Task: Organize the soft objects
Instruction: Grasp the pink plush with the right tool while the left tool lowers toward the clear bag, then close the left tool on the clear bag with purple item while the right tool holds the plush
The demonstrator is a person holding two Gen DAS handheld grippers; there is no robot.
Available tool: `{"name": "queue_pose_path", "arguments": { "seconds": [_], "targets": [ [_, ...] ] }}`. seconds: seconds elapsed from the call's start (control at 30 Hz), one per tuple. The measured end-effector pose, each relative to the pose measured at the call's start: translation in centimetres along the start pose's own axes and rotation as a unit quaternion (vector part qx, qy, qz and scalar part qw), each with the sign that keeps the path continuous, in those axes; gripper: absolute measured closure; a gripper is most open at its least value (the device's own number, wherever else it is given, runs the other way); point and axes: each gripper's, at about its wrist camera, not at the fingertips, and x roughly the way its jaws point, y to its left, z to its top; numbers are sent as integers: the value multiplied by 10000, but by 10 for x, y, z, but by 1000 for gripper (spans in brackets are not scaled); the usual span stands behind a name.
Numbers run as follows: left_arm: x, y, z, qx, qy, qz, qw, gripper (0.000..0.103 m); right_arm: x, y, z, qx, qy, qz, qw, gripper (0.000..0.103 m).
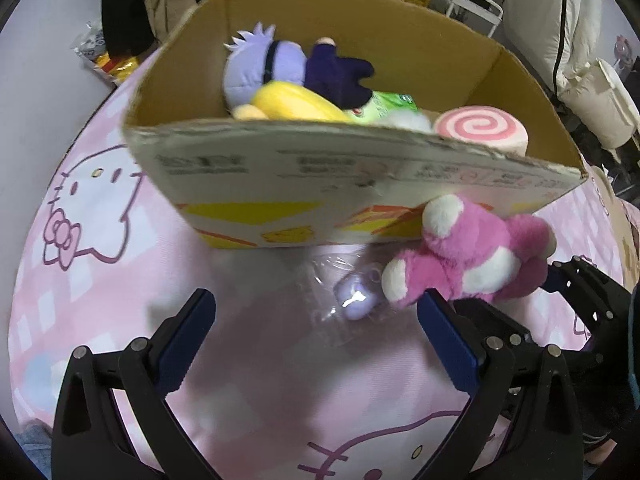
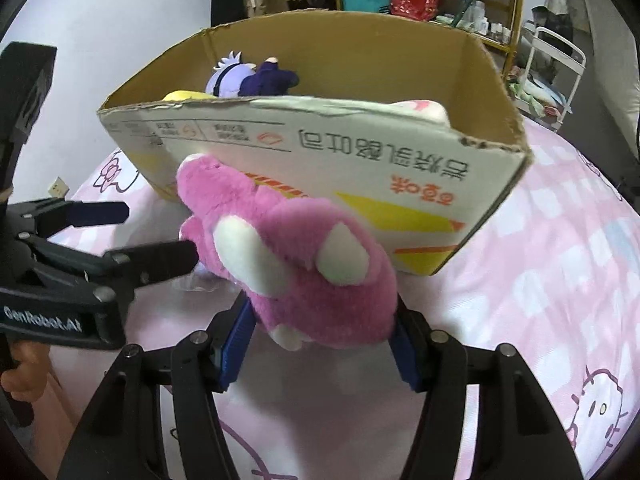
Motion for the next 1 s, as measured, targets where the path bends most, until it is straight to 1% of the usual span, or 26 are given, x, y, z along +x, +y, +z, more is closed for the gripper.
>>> {"name": "queue_pose_path", "arguments": {
  "seconds": [0.13, 0.2, 0.37, 0.53, 0.6, 0.8, 0.93, 1.0],
  "targets": [
    [7, -10, 1, 165, 43, 46, 9998, 3, -2, -4, -2, 21, 16, -140, 9999, 38],
    [9, -13, 1, 178, 47, -31, 9998, 3, -2, -6, -2, 40, 25, -255, 9997, 38],
    [19, -17, 1, 102, 96, -241, 9996, 3, -9, -16, -6, 224, 104, -325, 9992, 38],
    [31, -16, 5, 58, 139, -301, 9994, 3, -11, -23, -8, 335, 195, -381, 9985, 38],
    [35, -18, 5, 39, 176, -291, 9994, 3, -11, -25, -8, 361, 223, -428, 9982, 38],
    [44, -14, 9, -4, 181, -81, 9998, 3, -10, -22, -11, 401, 275, -416, 9980, 38],
    [46, -13, 12, -1, 159, -87, 9998, 4, -7, -23, -9, 413, 316, -382, 9979, 38],
    [46, -16, 13, -17, 143, -89, 9999, 7, -6, -24, -9, 414, 313, -350, 9980, 38]
  ]
}}
